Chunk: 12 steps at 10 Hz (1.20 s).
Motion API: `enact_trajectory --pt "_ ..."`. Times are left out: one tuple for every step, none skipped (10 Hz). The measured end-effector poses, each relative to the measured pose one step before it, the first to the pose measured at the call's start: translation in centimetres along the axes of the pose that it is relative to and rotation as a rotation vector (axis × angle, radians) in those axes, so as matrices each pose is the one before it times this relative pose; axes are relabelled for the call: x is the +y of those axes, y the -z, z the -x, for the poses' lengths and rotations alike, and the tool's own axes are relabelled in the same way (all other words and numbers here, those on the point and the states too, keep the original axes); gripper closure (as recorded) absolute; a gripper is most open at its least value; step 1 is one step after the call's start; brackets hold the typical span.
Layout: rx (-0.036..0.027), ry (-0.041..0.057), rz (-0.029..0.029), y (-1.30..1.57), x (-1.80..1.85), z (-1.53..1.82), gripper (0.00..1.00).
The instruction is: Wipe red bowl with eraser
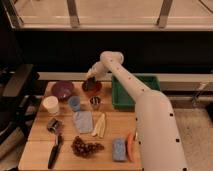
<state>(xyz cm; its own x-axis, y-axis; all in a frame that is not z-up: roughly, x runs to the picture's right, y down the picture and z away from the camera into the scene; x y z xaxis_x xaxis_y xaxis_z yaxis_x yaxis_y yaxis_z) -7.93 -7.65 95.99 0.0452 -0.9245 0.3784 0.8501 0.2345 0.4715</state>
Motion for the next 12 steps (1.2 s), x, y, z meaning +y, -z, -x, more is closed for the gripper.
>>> enact_trajectory --pt "-0.01508 -0.00675 -0.00324 0.170 0.028 0.857 1.00" --pt "-0.01059 -0.01790 0.00452 0.409 0.472 0.786 1.00" --pt "-0.00767 -0.01824 0.01019 0.439 0.738 0.639 1.00" --pt "-0.00280 -0.01500 0.01204 0.542 0.749 0.322 1.00" --pt "-0.00143 -0.01686 0.01816 0.476 1.074 0.222 1.00" --pt "0.00632 -0.01985 0.02195 0.660 1.393 -0.177 1.00" --pt "0.00437 -0.00449 0.00941 0.130 0.478 -0.314 1.00" --pt "0.00739 0.00129 0.00737 -0.156 0.212 -0.888 1.00" --pt "0.00289 0.01220 -0.00262 -0.484 -0.227 -1.003 1.00" --pt "-0.00006 0.01802 -0.01059 -0.633 -0.671 -0.760 1.00" --pt "-0.00147 0.01512 -0.01050 -0.516 -0.789 -0.317 1.00" --pt "-0.00743 0.02253 -0.01948 -0.919 -1.422 -0.114 1.00"
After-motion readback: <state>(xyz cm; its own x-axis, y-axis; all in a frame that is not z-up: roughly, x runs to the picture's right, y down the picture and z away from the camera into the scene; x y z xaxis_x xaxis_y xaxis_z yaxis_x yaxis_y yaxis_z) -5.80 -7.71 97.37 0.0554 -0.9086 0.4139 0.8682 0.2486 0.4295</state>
